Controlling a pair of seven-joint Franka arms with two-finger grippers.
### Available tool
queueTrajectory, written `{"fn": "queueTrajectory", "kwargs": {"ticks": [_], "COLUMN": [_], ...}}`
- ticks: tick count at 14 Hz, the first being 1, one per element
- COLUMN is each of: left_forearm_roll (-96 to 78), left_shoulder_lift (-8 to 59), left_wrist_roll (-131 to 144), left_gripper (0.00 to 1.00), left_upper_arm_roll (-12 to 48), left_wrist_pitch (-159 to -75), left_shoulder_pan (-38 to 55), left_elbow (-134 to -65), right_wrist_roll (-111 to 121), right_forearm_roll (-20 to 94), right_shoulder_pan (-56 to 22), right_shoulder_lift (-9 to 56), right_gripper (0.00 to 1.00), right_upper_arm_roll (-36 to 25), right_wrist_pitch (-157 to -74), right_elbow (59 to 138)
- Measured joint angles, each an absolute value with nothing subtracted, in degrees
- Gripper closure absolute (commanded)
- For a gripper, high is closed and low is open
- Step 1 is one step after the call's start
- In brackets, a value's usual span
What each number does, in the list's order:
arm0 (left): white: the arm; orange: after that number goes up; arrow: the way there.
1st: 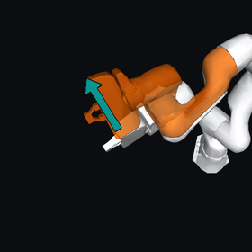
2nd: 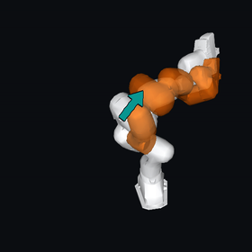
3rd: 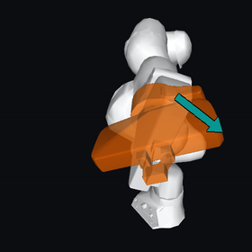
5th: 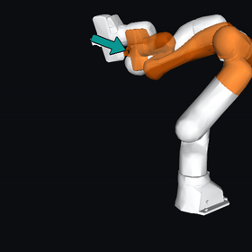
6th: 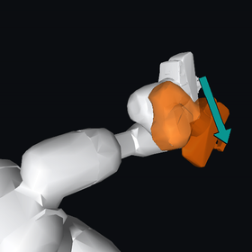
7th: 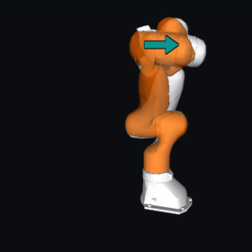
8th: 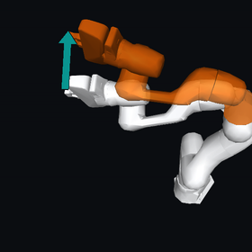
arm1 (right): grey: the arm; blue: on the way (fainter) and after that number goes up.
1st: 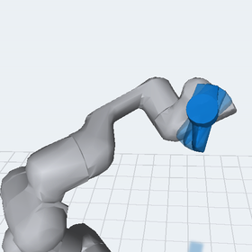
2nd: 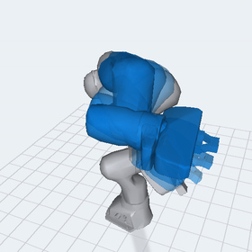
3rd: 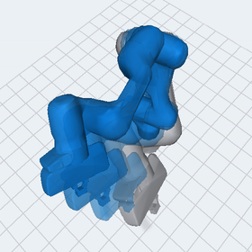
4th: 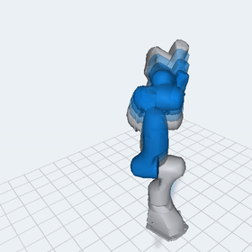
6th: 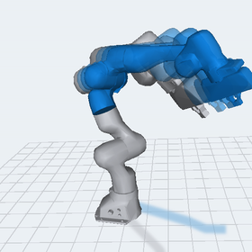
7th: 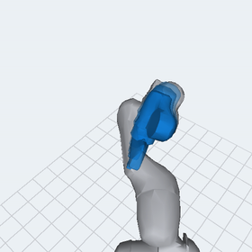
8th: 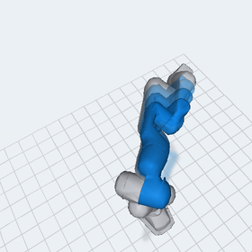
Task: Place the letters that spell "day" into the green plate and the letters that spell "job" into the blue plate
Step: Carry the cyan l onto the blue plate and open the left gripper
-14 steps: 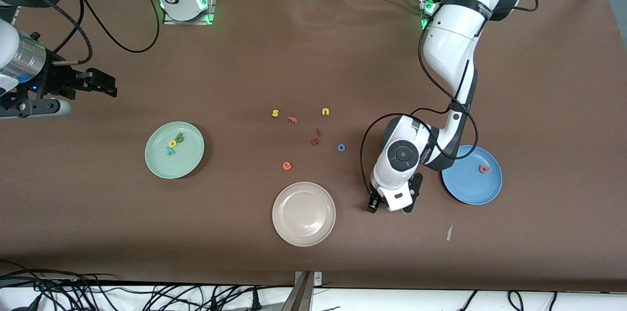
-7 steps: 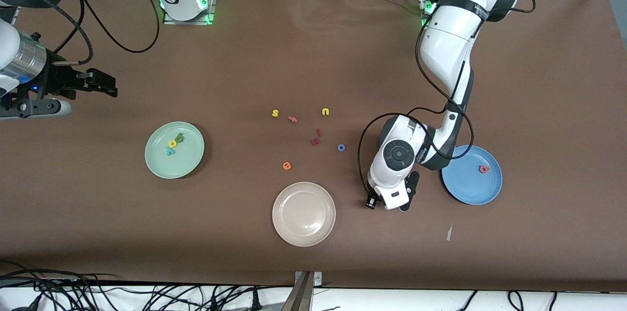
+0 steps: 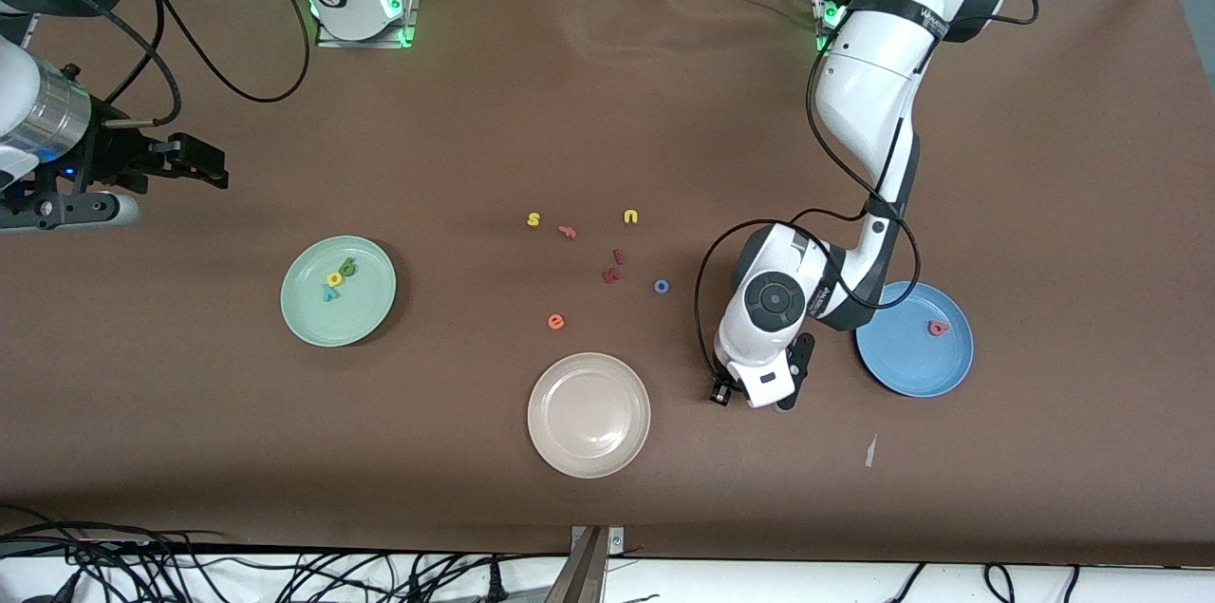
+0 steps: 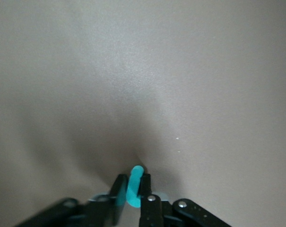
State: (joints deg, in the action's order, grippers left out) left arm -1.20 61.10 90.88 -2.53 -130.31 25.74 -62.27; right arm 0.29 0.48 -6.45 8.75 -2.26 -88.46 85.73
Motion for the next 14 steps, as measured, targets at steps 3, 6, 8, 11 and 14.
{"fn": "queueTrajectory", "kwargs": {"ticks": [3,6,8,11,14], "left_forearm_roll": [-1.2,-1.3,-3.1,-4.2,-4.0], "left_shoulder_lift": [61.2,60.6,57.3,50.1,44.9], "left_wrist_roll": [90.9,88.1,81.4,69.5,61.0], "left_gripper": [1.0,1.0,1.0,1.0,1.0], "left_upper_arm_roll": [-2.6,-2.7,-2.9,-3.1,-3.3], "left_wrist_pitch": [-130.3,-125.2,-115.1,-106.0,-105.7], "left_shoulder_pan": [25.7,25.4,23.7,20.5,18.3], "left_elbow": [-62.3,-61.2,-59.8,-63.3,-71.0], "right_wrist_roll": [0.3,0.2,0.2,0.2,0.2], "right_forearm_roll": [0.5,0.5,0.5,0.5,0.5], "right_shoulder_pan": [-6.6,-7.0,-7.0,-7.0,-7.0], "right_shoulder_lift": [8.8,8.8,8.8,8.9,9.1], "right_gripper": [0.0,0.0,0.0,0.0,0.0], "right_upper_arm_roll": [-2.3,-2.3,-2.3,-2.3,-2.3], "right_wrist_pitch": [-88.4,-88.4,-88.4,-88.4,-88.4], "right_elbow": [85.7,85.7,85.8,85.8,85.8]}}
